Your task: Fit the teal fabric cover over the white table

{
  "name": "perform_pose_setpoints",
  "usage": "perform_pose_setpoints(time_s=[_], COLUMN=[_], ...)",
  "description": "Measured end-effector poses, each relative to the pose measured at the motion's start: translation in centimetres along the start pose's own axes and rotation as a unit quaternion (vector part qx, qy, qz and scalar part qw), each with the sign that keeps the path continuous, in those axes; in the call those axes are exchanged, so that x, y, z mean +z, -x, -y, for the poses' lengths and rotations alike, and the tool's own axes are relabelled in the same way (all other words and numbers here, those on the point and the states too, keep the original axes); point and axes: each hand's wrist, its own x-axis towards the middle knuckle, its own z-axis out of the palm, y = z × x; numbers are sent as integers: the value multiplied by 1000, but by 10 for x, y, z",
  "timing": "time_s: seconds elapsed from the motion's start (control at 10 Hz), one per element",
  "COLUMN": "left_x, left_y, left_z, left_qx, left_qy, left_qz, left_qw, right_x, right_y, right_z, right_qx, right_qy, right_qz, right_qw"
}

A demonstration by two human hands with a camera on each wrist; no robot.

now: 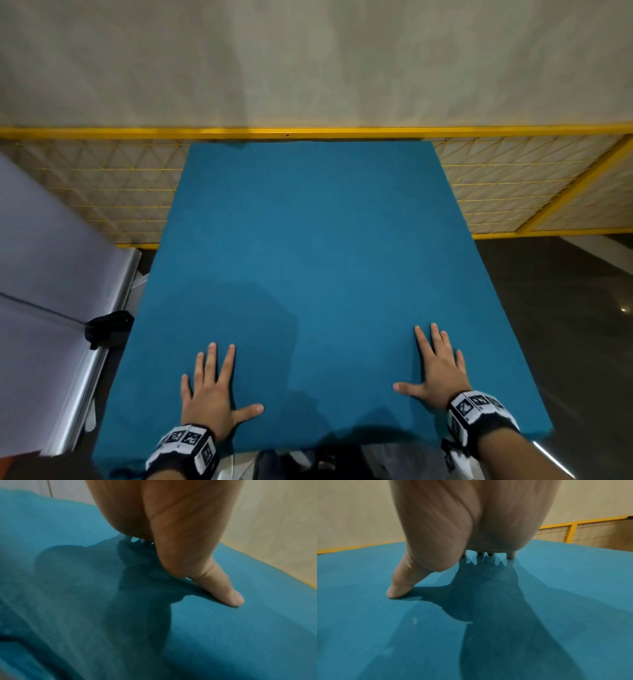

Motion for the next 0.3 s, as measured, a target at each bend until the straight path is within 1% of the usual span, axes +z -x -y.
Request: perform_pose_setpoints(time_s=[0.1,0.2,0.3], left_x=[13,35,39], left_y=[20,33,34], left_z=[24,53,61], left_qx=[13,-17,29], left_qy=[-7,41,87], left_qz=[-13,-15,-55], left_qw=[1000,999,994], right_x=[13,23,26], right_y=[24,42,54], right_z=[-19,-32,-23], right_qx=[39,87,88], right_qy=[-13,-33,-61], right_qz=[-22,-39,-58], right_qw=[999,995,993])
